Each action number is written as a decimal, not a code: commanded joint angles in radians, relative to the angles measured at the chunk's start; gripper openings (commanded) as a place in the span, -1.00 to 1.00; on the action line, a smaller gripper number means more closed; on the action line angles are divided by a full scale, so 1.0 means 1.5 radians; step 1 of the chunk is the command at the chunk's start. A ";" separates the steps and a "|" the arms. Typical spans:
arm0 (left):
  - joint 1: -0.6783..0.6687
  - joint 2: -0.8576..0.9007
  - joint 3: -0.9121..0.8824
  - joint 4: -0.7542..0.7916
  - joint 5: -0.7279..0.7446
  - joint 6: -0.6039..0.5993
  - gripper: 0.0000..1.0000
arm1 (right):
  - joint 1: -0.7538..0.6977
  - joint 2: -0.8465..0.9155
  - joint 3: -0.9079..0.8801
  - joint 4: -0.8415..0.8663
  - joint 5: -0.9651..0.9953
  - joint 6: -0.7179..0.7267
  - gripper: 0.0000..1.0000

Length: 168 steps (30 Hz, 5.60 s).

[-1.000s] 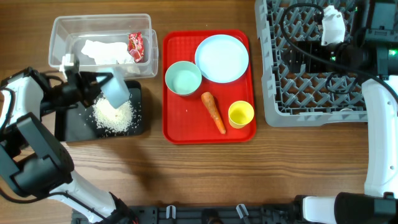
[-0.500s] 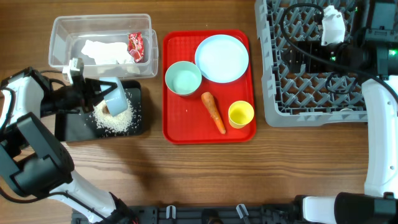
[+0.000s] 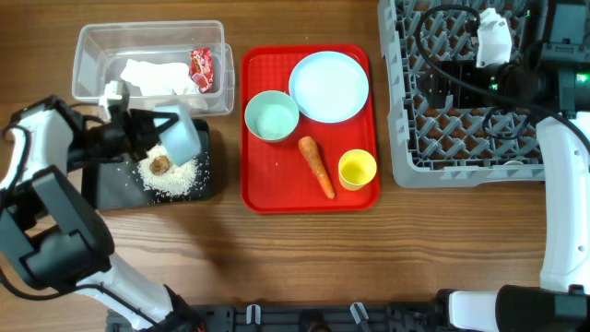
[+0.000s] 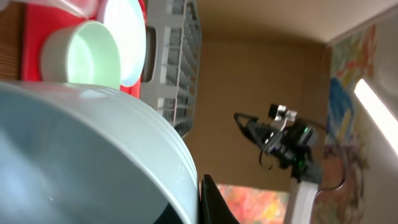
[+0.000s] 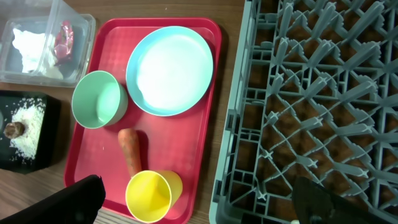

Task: Sort waste into correct bins and load items into the dishwasher rack
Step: 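Return the blue bowl and place it on the red tray, then move the left gripper to the yellow cup and grasp it, then lift the yellow cup up and reach the right gripper toward it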

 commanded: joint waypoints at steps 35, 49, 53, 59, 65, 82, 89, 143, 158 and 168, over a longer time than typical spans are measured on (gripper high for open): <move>-0.739 -0.073 0.004 0.347 -0.945 -0.462 -0.92 | 0.002 0.010 0.006 -0.001 0.004 0.004 0.99; -0.741 0.001 -0.001 0.350 -0.958 -0.462 -0.70 | 0.002 0.010 0.006 -0.004 0.004 0.005 0.99; -0.741 0.004 -0.003 0.349 -0.958 -0.462 -0.46 | 0.002 0.010 0.006 -0.004 0.004 0.004 1.00; -0.741 0.004 -0.003 0.349 -0.957 -0.462 -0.04 | 0.002 0.010 0.006 -0.003 0.004 0.004 1.00; -0.741 0.003 0.033 0.338 -0.957 -0.469 -0.01 | 0.002 0.010 0.006 0.002 -0.001 0.014 0.99; -0.741 0.003 0.213 0.280 -0.938 -0.470 0.13 | 0.007 0.011 0.006 0.004 -0.011 0.077 1.00; -0.740 0.004 0.213 0.298 -0.896 -0.487 0.10 | 0.007 0.018 0.006 0.013 -0.011 0.111 0.99; -0.802 0.116 0.201 0.372 -0.885 -0.647 -0.92 | 0.023 0.074 0.006 -0.011 0.052 0.161 0.99; -0.787 0.096 0.202 0.384 -0.882 -0.647 -0.92 | 0.023 0.074 0.006 -0.010 0.052 0.160 0.99; -0.612 -0.027 0.202 0.384 -0.656 -0.645 -0.92 | 0.023 0.074 0.006 0.015 0.008 0.158 0.99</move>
